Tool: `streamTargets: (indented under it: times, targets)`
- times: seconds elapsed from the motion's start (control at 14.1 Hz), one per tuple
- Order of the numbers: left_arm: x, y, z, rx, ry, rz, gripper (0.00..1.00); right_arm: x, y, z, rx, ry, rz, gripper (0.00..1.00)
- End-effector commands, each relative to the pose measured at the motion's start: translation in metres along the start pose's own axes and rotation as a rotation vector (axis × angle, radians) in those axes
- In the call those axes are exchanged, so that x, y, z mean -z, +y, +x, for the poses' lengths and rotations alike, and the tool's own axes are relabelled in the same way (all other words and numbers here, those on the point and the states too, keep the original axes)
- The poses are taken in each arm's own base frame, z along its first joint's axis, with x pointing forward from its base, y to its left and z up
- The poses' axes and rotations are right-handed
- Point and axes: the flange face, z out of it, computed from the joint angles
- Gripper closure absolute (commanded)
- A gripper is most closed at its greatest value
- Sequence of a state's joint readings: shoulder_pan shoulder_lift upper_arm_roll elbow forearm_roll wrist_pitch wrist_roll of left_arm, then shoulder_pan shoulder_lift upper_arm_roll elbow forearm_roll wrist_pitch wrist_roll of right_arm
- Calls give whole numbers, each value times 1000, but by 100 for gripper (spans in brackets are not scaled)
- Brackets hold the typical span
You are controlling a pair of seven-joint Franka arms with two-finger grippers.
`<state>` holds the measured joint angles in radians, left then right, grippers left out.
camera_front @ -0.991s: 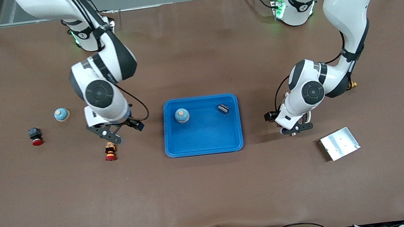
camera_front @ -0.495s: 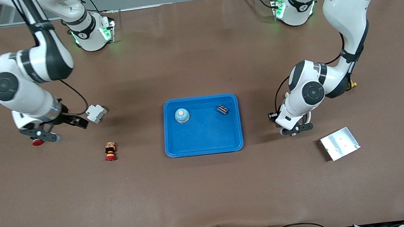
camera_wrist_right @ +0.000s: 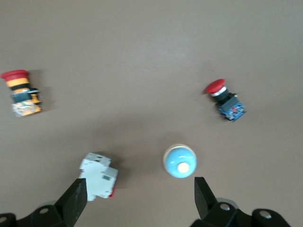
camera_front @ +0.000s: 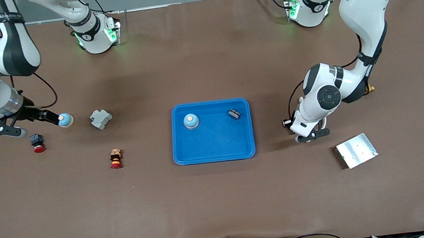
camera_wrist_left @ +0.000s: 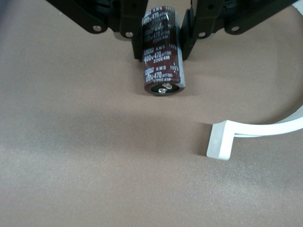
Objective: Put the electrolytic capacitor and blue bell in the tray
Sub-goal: 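Carry the capacitor to the tray while the right gripper reaches the second bell, then release the capacitor into the tray while the right gripper grasps the bell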
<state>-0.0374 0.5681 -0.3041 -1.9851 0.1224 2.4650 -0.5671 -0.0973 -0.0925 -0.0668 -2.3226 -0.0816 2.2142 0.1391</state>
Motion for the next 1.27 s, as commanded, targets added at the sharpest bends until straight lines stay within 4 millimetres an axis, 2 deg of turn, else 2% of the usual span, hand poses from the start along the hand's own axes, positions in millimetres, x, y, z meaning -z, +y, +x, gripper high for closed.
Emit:
streamTargets:
  times: [0.0, 0.21, 0.35, 0.5, 0.64, 0.85, 1.2]
  targets:
    - [28, 4, 2, 26, 24, -5, 100, -8, 20, -17, 21, 24, 4, 0]
    - [56, 23, 12, 108, 56, -21, 100, -23, 34, -31, 30, 44, 12, 0]
    - [78, 54, 13, 207, 73, -39, 100, -35, 48, -37, 36, 59, 21, 0]
    - [102, 76, 18, 283, 68, -39, 100, -45, 62, -40, 22, 72, 56, 0]
    - [117, 101, 17, 349, 73, -55, 100, -51, 68, -40, 26, 76, 98, 0]
    - [120, 138, 7, 414, 78, -84, 100, -67, 74, -48, 19, 93, 96, 0]
    - [86, 198, -17, 430, 46, -89, 100, -104, 72, -58, 20, 122, 79, 0]
